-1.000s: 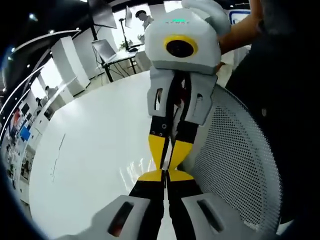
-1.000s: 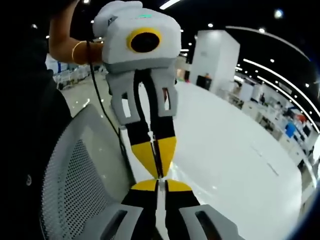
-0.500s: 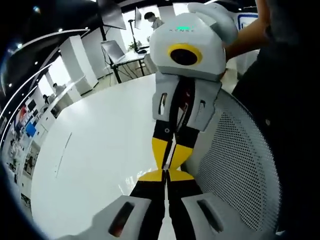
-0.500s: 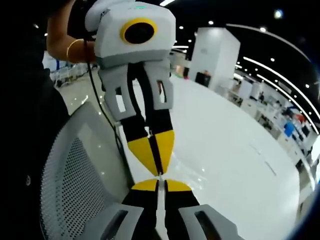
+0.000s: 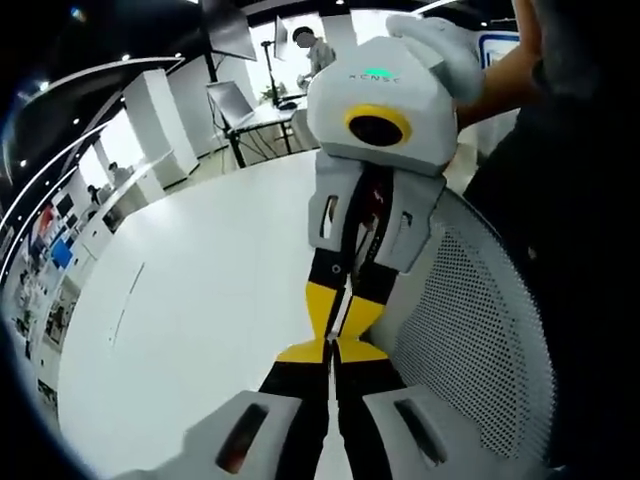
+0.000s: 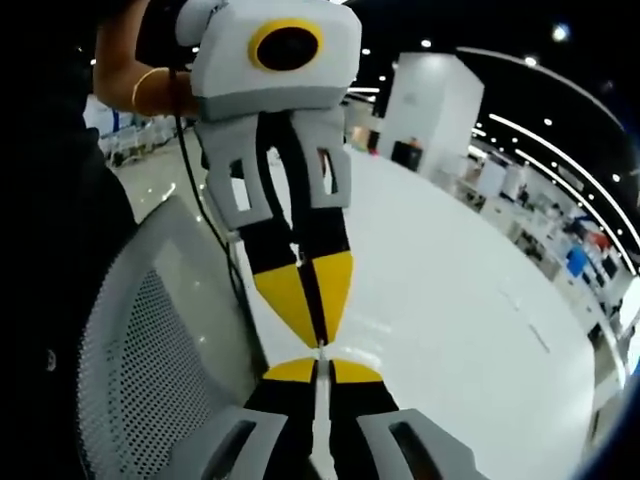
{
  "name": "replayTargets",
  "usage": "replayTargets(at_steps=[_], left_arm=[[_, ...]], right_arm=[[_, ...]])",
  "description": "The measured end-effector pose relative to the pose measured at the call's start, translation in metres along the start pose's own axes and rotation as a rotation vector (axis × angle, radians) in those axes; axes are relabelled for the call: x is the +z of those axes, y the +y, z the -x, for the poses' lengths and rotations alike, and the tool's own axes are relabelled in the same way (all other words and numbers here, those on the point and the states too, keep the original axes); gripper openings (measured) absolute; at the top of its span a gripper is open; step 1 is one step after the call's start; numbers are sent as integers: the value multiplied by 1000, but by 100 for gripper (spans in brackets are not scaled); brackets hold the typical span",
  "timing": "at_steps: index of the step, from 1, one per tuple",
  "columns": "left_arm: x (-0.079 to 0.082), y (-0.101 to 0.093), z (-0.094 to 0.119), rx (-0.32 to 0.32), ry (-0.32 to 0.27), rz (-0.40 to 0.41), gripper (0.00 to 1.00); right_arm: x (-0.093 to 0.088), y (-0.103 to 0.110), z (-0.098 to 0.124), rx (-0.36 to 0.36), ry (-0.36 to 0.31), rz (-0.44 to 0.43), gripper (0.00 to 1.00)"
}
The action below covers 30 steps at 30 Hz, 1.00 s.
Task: Open the resealable bag by pulling the two sides of the seal apart until the entire bag opening is separated and visibly accessible.
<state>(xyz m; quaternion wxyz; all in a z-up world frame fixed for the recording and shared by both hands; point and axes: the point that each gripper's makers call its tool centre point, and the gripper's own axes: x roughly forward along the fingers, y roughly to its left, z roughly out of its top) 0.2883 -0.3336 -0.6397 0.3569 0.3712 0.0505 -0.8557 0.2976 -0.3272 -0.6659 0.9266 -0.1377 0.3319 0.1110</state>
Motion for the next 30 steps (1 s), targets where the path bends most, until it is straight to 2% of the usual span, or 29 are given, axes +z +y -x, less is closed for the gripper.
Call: replayTargets(at_steps=[4,11,23,27,30], left_arm=[[0,0,0,11,-7,-36,0],[-4,0,-4,9,13,-52,1],[-7,-4,-3,-27,23,-7,0],[-6,-3,-2,-26,12,32,0],[-5,-3,-1,-21,6,32,0]], right_arm=[[0,-2,-1,-2,12,18,0],[4,3,-5,19,14,38,0],[4,5,-5,27,12,43,0],[4,5,-4,26,8,50,0],[5,4,-3,27,1,43,0]])
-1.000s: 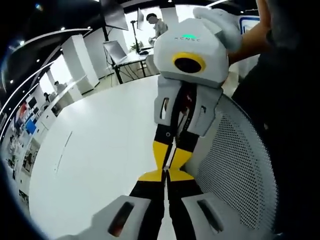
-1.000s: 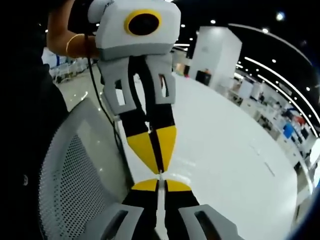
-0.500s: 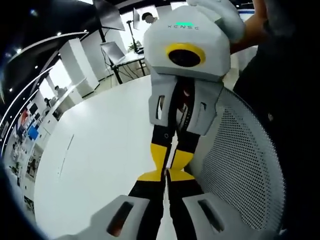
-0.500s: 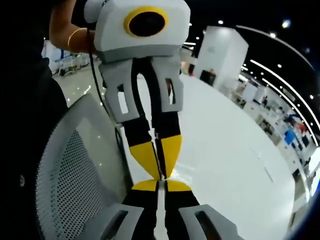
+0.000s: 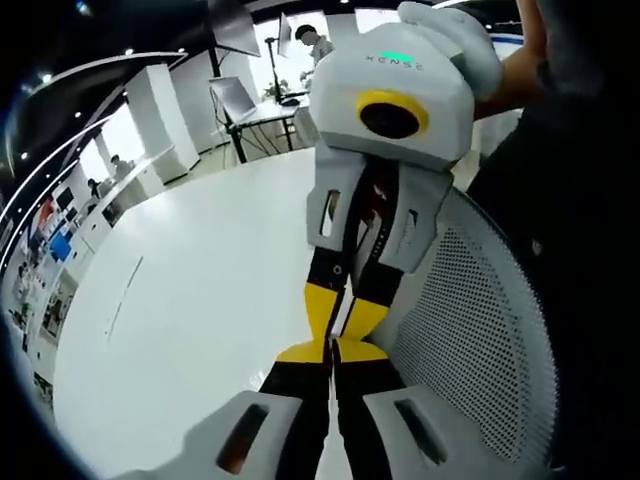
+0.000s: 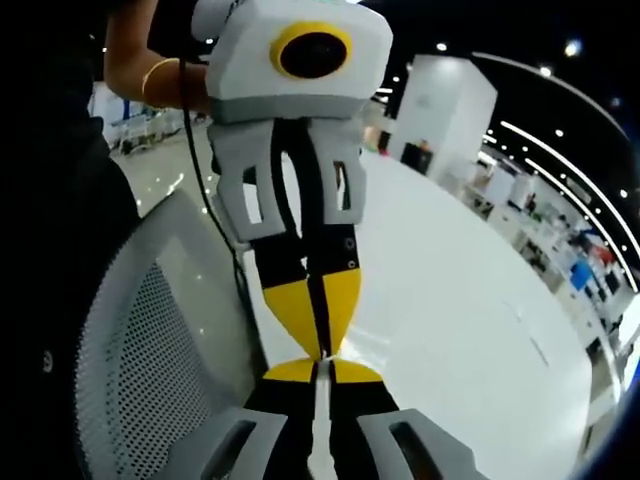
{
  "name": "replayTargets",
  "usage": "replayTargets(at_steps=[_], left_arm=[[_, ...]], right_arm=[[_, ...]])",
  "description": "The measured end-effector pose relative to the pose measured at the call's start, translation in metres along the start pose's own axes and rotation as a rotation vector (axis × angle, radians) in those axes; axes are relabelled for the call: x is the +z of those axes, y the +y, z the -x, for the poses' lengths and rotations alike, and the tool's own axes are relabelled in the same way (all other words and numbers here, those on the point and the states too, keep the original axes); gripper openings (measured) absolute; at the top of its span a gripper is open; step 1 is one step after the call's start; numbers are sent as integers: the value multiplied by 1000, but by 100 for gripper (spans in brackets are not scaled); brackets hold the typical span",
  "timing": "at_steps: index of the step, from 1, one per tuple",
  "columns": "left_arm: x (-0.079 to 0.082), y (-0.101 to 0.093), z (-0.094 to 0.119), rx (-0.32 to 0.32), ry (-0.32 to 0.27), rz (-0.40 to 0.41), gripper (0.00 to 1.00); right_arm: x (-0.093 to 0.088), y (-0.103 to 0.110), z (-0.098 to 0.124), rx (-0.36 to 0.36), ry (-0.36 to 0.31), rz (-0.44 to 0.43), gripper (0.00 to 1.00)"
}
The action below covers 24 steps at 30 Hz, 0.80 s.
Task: Open the resealable bag by pulling the two sides of the seal apart until the entire bag opening is separated and visibly accessible.
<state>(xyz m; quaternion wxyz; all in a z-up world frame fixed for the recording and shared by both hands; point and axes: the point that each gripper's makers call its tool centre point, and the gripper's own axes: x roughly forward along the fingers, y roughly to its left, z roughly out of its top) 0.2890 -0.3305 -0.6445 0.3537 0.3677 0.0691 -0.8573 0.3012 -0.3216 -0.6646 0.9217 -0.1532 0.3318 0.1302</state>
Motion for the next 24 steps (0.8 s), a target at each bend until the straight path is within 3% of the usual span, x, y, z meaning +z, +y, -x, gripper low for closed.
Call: replayTargets(at_steps=[10,24], left_arm=[[5,1,4,2,-18,-20,0],[1,1,-4,23,20,-108,4]], right_arm=[[-2,-3,4,-5,1,-27,0],[-5,0,0,9,58,49,0]])
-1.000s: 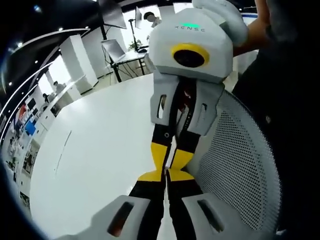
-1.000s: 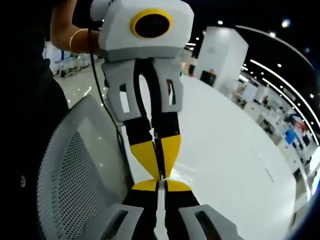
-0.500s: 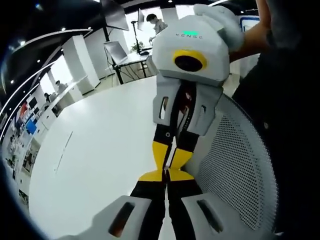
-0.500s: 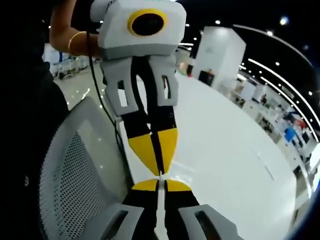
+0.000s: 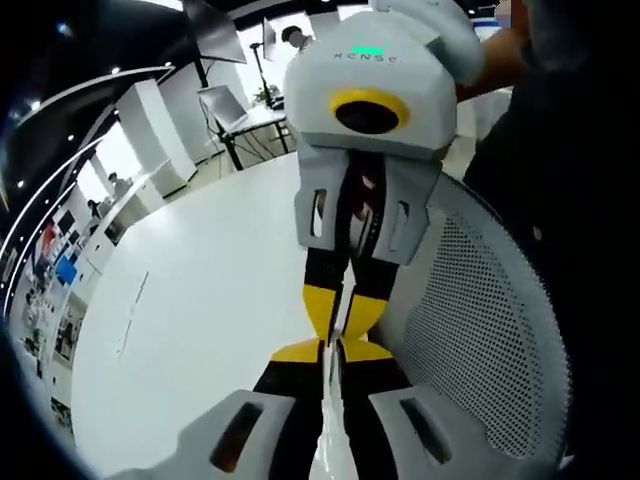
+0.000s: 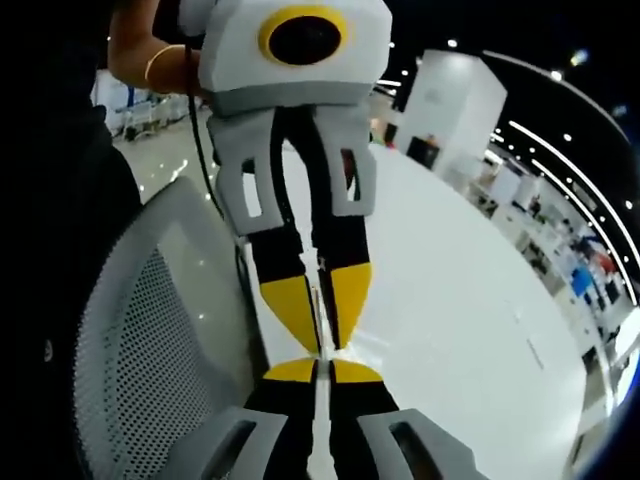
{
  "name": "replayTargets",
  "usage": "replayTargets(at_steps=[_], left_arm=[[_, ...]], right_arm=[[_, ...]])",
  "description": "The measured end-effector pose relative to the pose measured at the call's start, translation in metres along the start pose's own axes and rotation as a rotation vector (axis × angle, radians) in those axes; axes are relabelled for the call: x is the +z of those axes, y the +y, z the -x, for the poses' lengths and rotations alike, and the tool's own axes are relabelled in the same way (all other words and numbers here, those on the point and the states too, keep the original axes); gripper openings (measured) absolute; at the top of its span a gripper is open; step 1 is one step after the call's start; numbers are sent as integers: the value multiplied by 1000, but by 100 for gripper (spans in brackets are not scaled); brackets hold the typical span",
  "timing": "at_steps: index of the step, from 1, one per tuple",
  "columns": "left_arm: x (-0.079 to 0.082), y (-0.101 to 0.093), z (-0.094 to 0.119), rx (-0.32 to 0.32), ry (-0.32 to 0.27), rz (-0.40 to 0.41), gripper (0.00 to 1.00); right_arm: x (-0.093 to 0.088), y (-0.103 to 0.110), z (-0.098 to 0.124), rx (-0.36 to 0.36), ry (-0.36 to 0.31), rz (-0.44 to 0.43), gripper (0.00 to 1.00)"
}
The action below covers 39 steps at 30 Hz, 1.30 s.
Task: Open the resealable bag by pulling the two sides of the seal apart until the entire bag opening is separated and visibly accessible.
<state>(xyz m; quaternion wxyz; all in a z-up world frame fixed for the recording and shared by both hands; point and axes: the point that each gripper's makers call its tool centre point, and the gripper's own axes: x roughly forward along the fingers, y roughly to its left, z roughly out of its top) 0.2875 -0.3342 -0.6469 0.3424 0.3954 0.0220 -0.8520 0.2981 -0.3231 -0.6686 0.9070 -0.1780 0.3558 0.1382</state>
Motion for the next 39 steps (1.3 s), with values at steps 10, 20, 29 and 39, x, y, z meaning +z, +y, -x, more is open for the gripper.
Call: replayTargets(at_steps=[10,20,29,39], left_arm=[[-10,-1,1,-30,44,-5,0],[-10,-5,0,-52,56,-46,0],[-9,-5,2,-44,52,-41,0],[-6,-8,7,-64,43,-36,0]], right_arm=[[-2,0,1,2,2,-4,0],[-2,1,-1,4,3,-3,0],[0,1,1,7,-12,-3,0],[-10,2,4,-3,10,-13,0]])
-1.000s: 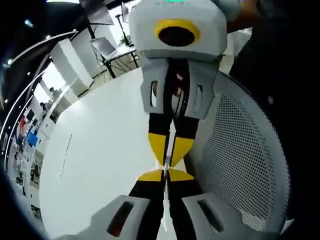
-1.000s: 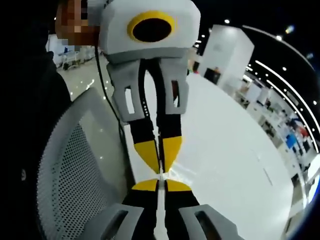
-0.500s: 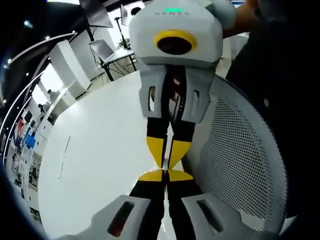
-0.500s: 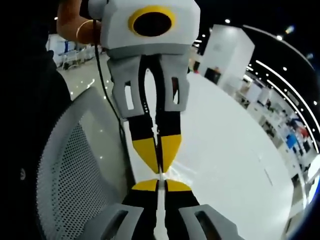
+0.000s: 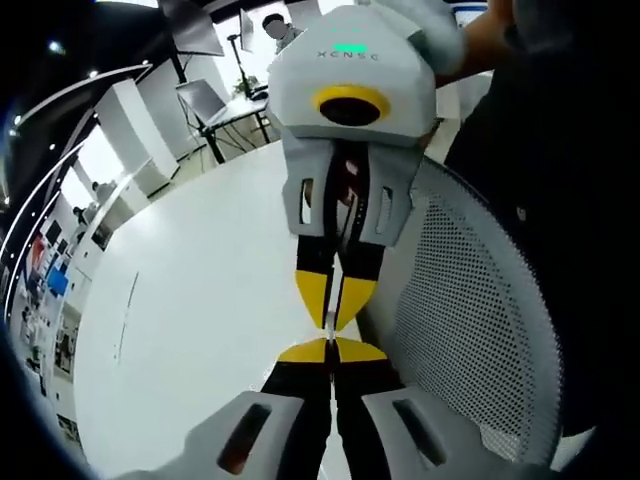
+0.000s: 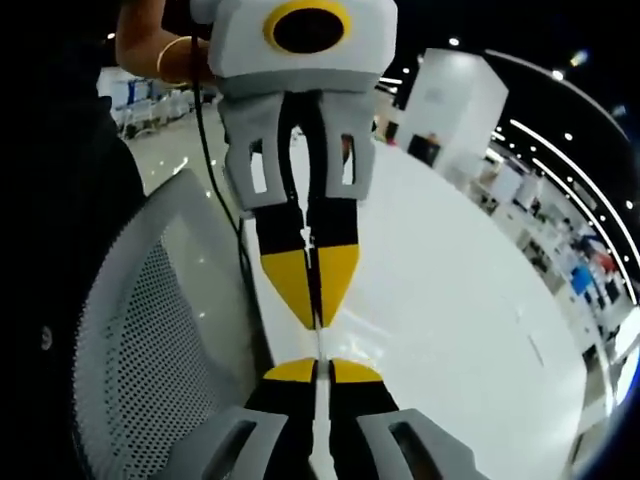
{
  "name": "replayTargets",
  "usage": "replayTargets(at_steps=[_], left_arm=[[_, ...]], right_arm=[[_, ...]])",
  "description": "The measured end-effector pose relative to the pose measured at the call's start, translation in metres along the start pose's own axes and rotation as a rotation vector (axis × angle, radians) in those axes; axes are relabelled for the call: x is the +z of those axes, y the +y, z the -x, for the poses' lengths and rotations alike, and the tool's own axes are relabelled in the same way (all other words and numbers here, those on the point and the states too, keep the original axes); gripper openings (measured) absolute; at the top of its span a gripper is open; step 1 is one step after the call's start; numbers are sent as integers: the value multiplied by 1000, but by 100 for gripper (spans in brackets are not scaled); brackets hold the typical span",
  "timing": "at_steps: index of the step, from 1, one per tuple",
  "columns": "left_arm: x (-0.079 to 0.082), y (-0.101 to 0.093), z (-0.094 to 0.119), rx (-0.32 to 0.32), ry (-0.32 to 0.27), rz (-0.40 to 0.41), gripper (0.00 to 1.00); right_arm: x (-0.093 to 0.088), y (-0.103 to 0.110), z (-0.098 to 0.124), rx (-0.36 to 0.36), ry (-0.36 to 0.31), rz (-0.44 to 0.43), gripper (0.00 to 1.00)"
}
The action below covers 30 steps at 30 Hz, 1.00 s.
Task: Open the resealable bag by pulling the two sides of the seal apart until the entire bag opening is separated and visibly accessible.
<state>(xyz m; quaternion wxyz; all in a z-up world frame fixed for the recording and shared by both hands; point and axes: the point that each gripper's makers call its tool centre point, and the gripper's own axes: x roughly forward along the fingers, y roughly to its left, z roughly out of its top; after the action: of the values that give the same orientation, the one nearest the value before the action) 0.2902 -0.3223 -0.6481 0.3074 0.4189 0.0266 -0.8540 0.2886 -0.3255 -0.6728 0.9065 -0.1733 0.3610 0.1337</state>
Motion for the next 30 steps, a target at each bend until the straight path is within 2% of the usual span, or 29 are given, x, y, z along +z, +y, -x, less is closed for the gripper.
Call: replayTargets(at_steps=[17,24,26,30], left_arm=[[3,3,6,21,-14,-16,0],[4,3,9,15,-26,1,0],[4,4,10,18,-31,5,0],[6,3,10,15,-35,11,0]], right_arm=[[-5,-4,1,-3,2,-10,0],[-19,-4,1,-6,42,-4,0],[-19,-4,2,-8,28,-25,0],[-23,-5,2,-12,39,-26,0]])
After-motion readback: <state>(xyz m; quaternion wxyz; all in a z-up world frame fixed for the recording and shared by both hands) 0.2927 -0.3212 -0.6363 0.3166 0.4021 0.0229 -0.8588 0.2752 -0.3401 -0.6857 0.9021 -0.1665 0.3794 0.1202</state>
